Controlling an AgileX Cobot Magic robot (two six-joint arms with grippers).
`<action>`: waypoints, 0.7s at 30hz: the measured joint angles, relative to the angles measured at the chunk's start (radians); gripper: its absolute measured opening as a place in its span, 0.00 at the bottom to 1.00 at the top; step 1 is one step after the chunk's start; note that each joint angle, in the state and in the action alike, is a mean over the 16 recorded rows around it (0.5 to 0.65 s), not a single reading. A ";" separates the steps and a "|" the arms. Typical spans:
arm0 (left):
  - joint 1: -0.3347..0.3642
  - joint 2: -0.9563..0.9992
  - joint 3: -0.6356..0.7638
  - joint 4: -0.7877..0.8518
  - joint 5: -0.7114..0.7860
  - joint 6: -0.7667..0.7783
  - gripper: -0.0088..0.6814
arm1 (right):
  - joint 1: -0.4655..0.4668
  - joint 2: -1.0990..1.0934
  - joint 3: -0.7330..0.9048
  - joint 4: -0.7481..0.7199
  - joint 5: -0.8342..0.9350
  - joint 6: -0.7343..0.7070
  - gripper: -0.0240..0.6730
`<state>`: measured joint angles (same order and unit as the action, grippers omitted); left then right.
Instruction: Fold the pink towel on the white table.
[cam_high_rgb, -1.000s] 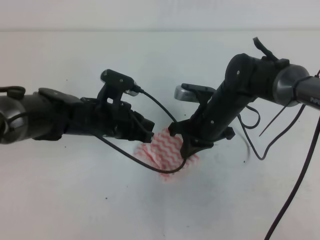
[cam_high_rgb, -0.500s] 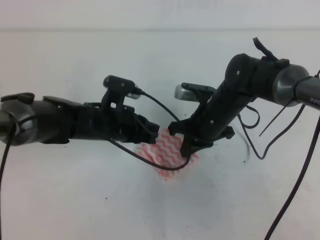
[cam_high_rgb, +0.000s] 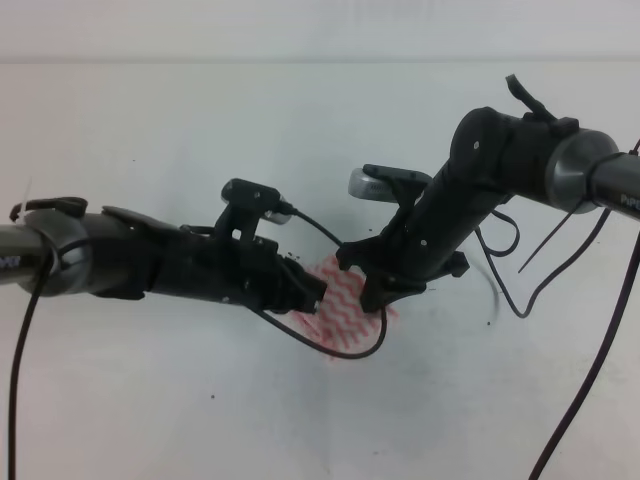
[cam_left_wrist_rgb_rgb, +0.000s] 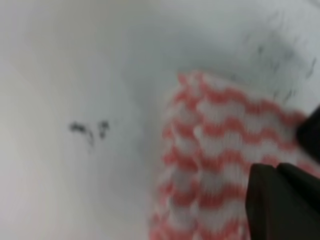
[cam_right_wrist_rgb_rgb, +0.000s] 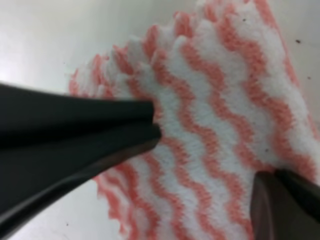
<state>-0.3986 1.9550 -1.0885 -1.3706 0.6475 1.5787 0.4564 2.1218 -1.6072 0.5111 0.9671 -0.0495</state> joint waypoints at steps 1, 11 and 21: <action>0.000 0.001 0.000 0.023 0.003 -0.019 0.01 | 0.000 0.000 0.000 0.000 0.000 0.000 0.01; 0.000 -0.038 0.000 0.251 0.037 -0.219 0.01 | 0.000 0.000 0.000 0.001 -0.001 0.000 0.01; -0.001 -0.092 0.000 0.405 0.097 -0.377 0.01 | 0.000 0.001 0.000 0.001 -0.001 0.001 0.01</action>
<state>-0.3993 1.8629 -1.0884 -0.9652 0.7446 1.2015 0.4565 2.1226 -1.6073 0.5124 0.9664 -0.0489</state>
